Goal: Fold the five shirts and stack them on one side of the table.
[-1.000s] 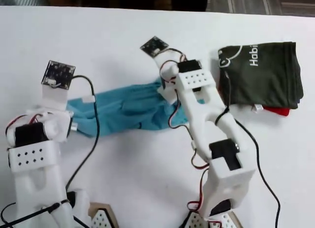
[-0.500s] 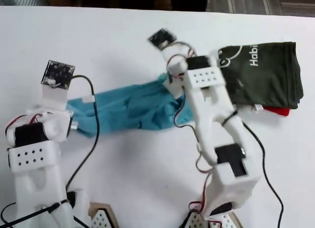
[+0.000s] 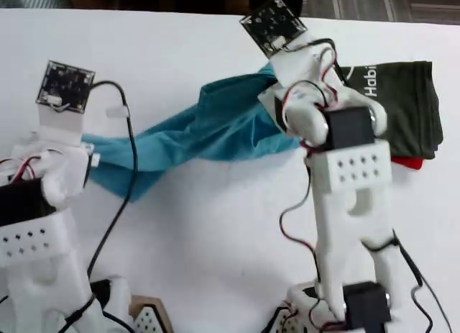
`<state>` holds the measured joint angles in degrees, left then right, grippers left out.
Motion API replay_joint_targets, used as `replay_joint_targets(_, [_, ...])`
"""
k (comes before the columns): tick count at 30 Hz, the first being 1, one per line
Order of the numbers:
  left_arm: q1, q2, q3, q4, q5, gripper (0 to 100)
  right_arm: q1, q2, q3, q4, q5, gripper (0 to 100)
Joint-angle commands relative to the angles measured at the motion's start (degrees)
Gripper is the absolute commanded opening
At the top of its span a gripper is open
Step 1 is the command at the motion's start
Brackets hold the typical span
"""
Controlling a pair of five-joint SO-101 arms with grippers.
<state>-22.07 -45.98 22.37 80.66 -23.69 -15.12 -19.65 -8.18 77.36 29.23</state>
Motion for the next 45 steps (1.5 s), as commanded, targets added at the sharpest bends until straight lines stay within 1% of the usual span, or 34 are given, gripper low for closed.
replay_joint_targets(1, [0.35, -0.88, -8.84, 4.04, 0.18, 3, 0.4, -7.6, -2.73, 0.57, 0.35, 2.0])
replay_joint_targets(6, [0.26, -0.88, -18.07, 7.03, 0.09, 3, 0.57, -14.46, -2.29, -1.36, 0.44, 2.0])
replay_joint_targets(11, [0.26, -0.53, -17.8, 7.12, 0.09, 3, -0.04, -10.95, 7.91, -1.98, 0.35, 2.0])
replay_joint_targets(15, [0.26, -0.88, -11.56, 6.59, -0.26, 3, -4.0, -8.13, 22.51, -7.96, -0.09, 2.1])
replay_joint_targets(21, [0.26, -0.88, 2.51, 3.25, -0.35, 3, -12.0, -6.81, 40.88, -17.89, 0.09, 2.1])
replay_joint_targets(26, [0.26, -0.88, 10.42, -1.32, -0.26, 3, -12.18, -6.73, 49.14, -21.14, 0.35, 2.4])
replay_joint_targets(30, [0.26, -0.88, 11.82, -2.73, 0.0, 3, -11.03, -6.73, 52.57, -24.84, 0.44, 2.5])
replay_joint_targets(33, [0.35, -0.88, 11.38, -2.73, 0.0, 3, -10.95, -6.64, 54.15, -25.71, 0.44, 2.7])
replay_joint_targets(38, [0.44, -0.88, 11.3, -2.73, -0.09, 3, -10.86, -6.73, 54.86, -25.36, 0.0, 10.9])
replay_joint_targets(45, [0.35, -0.88, 11.47, -2.73, -0.26, 3, -10.86, -7.25, 53.8, -24.75, 0.18, 2.9])
